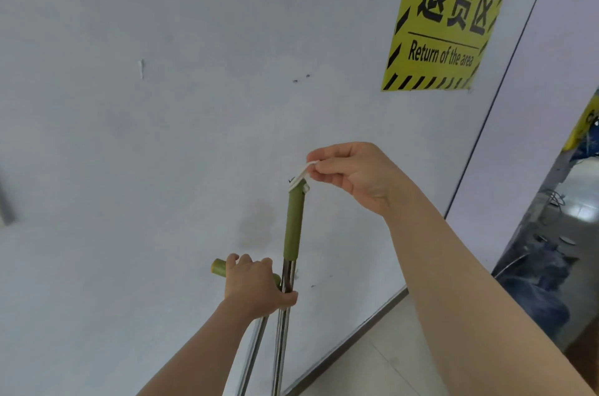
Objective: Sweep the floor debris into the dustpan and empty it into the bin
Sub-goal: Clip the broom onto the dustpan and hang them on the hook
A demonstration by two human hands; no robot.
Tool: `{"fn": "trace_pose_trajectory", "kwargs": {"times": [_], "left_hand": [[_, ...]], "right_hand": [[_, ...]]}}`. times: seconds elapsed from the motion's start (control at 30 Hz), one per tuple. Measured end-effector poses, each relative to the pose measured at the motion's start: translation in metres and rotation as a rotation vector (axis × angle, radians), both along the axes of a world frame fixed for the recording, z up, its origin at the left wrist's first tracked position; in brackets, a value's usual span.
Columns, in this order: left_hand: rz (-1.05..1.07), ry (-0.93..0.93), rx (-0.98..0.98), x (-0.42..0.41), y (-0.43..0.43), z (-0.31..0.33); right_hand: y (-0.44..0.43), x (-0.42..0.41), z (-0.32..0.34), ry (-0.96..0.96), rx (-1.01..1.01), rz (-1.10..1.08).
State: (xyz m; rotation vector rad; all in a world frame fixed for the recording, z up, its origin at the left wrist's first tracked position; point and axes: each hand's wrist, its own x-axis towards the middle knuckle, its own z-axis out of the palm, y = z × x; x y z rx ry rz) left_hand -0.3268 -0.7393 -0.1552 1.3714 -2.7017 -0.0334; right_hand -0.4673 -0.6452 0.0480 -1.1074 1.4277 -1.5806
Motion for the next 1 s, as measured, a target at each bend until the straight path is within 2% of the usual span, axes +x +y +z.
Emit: {"fn": "trace_pose_trajectory", "kwargs": {"times": [0.2,0.33,0.47,0.53,0.73,0.83,1.0], "left_hand": [[0.042,0.064,0.005,-0.029,-0.011,0.008],[0.074,0.068,0.011,-0.036,-0.016,0.008],[0.123,0.104,0.032,-0.041,-0.019,0.006],[0.129,0.107,0.033,-0.045,-0.019,0.008],[0.132,0.111,0.019,-0.056,-0.021,0.017],[0.126,0.106,0.016,-0.060,-0.023,0.018],[0.118,0.084,0.013,-0.061,-0.028,0.012]], "right_hand": [[-0.025,-0.036,0.011,0.180,-0.003,-0.087],[-0.036,-0.049,0.023,0.226,0.013,0.043],[-0.046,-0.053,0.023,0.564,0.111,0.200],[-0.053,-0.054,0.017,0.611,0.207,0.263],[-0.067,-0.063,-0.007,0.473,0.588,0.285],[-0.074,-0.067,-0.019,0.278,0.504,0.301],[-0.084,-0.072,-0.022,0.147,0.330,0.317]]}}
